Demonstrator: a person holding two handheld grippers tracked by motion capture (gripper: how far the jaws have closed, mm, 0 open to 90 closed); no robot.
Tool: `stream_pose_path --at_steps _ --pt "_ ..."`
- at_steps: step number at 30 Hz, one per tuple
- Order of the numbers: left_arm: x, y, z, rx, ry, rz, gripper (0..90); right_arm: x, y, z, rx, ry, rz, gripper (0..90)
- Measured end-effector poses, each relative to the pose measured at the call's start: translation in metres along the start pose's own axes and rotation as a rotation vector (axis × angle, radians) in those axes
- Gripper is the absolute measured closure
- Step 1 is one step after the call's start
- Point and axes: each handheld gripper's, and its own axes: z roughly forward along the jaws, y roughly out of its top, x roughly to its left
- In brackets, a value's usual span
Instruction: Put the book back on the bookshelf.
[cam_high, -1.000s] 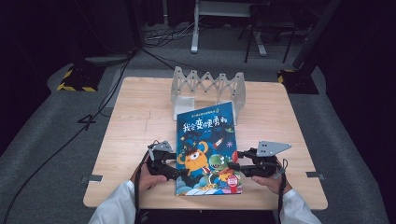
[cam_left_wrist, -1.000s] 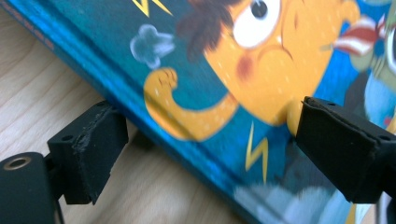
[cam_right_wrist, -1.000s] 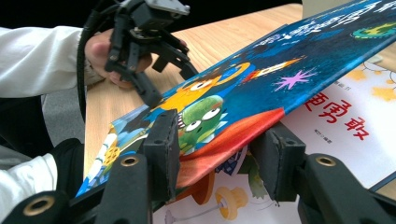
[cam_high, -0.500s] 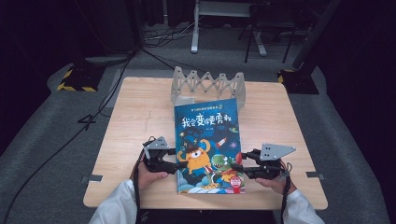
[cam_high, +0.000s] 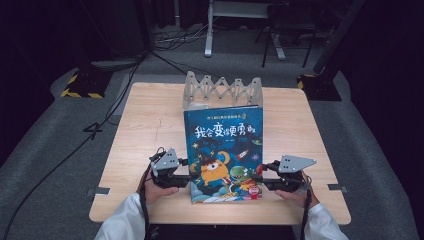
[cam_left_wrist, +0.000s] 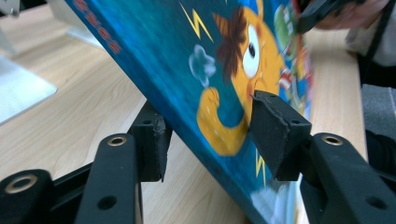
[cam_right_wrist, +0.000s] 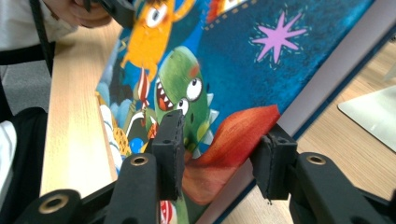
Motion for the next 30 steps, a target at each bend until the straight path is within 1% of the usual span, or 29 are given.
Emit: stream_pose_path --at_steps 2,6,12,15,17,18,20,23,24,25,27,30 --pt "-0.001 0.003 -0.001 -0.01 0.002 0.013 50.7 0.0 -0.001 0.0 0.002 -0.006 -0.009 59.2" --pt "-0.001 0.007 -0.001 -0.024 0.002 0.009 50.8 0.003 -0.001 -0.002 0.003 -0.014 -0.019 59.3" --pt "-0.001 0.01 0.0 -0.018 0.013 0.015 50.7 0.002 -0.002 -0.002 0.005 -0.027 -0.017 59.3" --pt "-0.002 0.013 0.0 -0.029 0.018 0.019 52.3 0.002 -0.001 -0.003 0.007 -0.045 -0.023 59.3" --pt "-0.003 0.015 0.0 -0.04 0.025 0.028 54.3 0.002 -0.001 -0.003 0.006 -0.072 -0.03 59.3" --pt "-0.004 0.017 -0.001 -0.049 0.022 0.033 55.4 0.001 0.0 -0.003 0.005 -0.079 -0.033 59.7" --pt "-0.005 0.019 -0.001 -0.062 0.021 0.047 57.6 0.0 0.0 -0.004 -0.003 -0.1 -0.027 60.7" --pt "-0.008 0.022 -0.002 -0.081 0.012 0.06 60.0 -0.001 0.001 -0.003 0.0 -0.121 -0.023 60.9" --pt "-0.01 0.025 -0.002 -0.095 0.008 0.066 60.9 -0.001 0.001 -0.002 0.001 -0.13 -0.022 60.8" --pt "-0.011 0.026 -0.002 -0.102 0.003 0.074 63.5 -0.001 0.002 -0.002 0.001 -0.139 -0.024 60.8" --pt "-0.015 0.03 -0.001 -0.101 0.005 0.094 63.6 -0.001 0.002 -0.001 0.0 -0.147 -0.016 60.9" --pt "-0.016 0.031 -0.001 -0.103 0.003 0.097 64.4 -0.002 0.001 -0.001 -0.009 -0.148 -0.012 61.0"
